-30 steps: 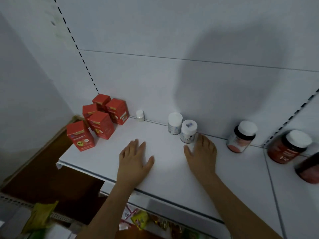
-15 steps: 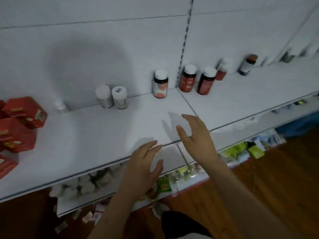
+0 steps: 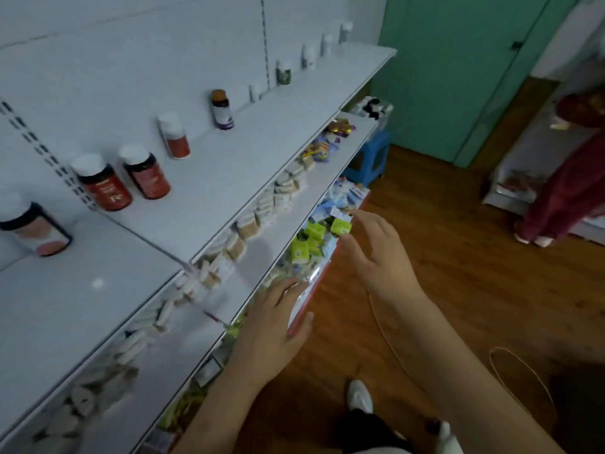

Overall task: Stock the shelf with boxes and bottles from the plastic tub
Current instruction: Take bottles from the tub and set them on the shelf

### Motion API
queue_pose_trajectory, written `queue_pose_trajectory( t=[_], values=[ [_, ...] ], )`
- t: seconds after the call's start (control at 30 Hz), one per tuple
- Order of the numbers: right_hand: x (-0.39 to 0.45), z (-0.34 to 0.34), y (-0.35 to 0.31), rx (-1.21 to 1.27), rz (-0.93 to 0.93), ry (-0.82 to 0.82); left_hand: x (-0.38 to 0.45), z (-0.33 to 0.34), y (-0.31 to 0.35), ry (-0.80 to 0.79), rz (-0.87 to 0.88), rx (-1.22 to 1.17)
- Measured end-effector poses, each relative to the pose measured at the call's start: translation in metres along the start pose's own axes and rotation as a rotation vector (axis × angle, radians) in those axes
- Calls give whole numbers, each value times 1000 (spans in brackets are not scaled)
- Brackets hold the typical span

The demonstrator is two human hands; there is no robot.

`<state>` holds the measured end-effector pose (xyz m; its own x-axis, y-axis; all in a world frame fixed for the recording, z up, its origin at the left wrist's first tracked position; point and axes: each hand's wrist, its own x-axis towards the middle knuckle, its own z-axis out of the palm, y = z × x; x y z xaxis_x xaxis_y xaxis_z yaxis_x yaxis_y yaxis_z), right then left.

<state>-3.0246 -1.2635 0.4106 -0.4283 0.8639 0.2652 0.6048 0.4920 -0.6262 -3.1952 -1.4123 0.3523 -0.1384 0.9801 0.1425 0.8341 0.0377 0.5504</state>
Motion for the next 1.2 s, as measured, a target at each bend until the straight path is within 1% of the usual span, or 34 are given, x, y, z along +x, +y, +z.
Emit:
queue_pose_trajectory(
  t=[0.3,0.57,0.7,0.87,1.0,1.2],
  values=[
    [79,-104,151,-35,107,92,173,89,93,-162,137,42],
    [157,-155,250,-100,150,73,288,144,134,-207,129,23],
    [204,-164,290,-132,179,83,348,162,134,-242,145,38],
    [277,-165,340,-165,202,52,443,198,112,-277,168,33],
    [356,-159,378,-210,225,10,536,215,92,-283,187,6],
    [489,-165,417,-330,247,-84,667,214,77,-291,191,19]
  ],
)
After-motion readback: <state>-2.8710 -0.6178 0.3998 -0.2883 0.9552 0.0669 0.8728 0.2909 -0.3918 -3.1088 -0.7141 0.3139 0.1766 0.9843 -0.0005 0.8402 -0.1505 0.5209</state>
